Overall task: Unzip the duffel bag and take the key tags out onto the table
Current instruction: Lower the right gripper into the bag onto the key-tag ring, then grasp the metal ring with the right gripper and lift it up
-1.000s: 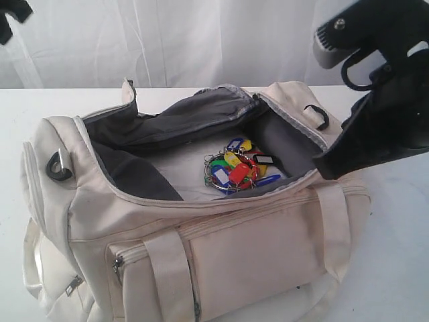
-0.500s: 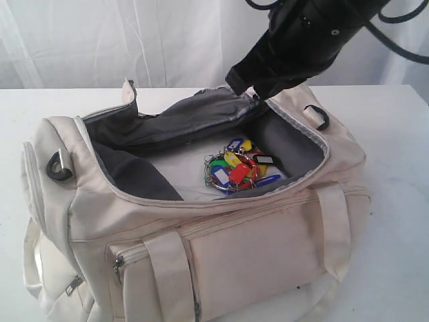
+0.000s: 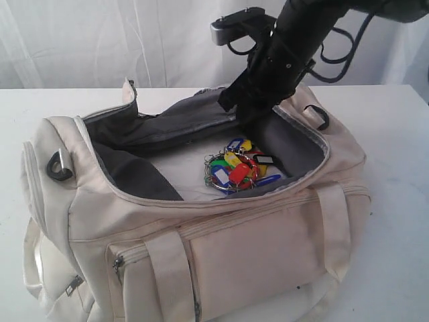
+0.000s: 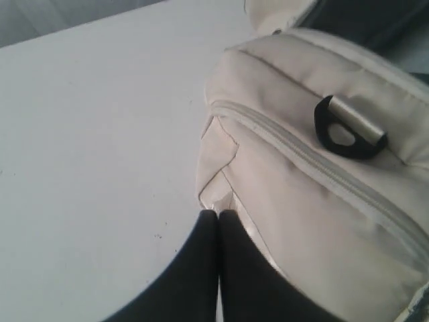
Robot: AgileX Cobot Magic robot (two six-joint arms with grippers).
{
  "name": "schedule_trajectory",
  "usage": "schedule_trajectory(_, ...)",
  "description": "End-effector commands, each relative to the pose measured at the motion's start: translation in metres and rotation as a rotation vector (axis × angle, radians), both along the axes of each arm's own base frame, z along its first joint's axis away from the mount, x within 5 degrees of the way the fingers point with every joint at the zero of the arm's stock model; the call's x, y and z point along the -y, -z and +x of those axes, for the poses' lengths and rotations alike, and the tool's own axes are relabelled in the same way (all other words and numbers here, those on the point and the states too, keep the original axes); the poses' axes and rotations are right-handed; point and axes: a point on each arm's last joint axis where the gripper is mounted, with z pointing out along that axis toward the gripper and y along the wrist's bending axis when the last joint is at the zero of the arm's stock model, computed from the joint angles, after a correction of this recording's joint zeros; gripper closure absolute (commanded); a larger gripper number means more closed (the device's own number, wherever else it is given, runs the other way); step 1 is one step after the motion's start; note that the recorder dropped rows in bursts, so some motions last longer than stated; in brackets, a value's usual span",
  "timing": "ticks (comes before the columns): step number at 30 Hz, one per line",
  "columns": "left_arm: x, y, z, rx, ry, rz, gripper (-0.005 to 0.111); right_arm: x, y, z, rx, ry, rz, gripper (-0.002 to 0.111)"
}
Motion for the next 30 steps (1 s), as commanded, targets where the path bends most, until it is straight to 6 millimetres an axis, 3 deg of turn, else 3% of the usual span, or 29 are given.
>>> schedule_trajectory(1, 0.0, -0.006, -0.008, 0.069, -0.005, -0.044, 0.106, -0.006, 0.022, 0.017, 0.041, -0.003, 0.002, 0.041)
schedule_trajectory(5, -0.001, -0.01, -0.014, 0.103, -0.005, -0.05, 0.106, -0.01, 0.051, 0.024, -0.013, -0.004, -0.041, 0.037)
schedule_trajectory(9, -0.002, -0.012, -0.018, 0.123, -0.005, -0.053, 0.106, -0.01, 0.073, 0.019, -0.153, -0.022, -0.104, 0.037)
schedule_trajectory(17, -0.002, -0.012, -0.02, 0.128, -0.007, -0.068, 0.106, -0.012, 0.082, 0.025, -0.115, -0.044, -0.105, 0.038)
schedule_trajectory(24, -0.002, -0.012, -0.02, 0.128, -0.007, -0.068, 0.106, -0.016, 0.099, 0.028, -0.137, -0.034, -0.111, 0.056)
schedule_trajectory(30, -0.002, -0.012, -0.02, 0.128, -0.007, -0.068, 0.106, -0.016, 0.1, 0.025, -0.161, -0.044, -0.127, 0.093)
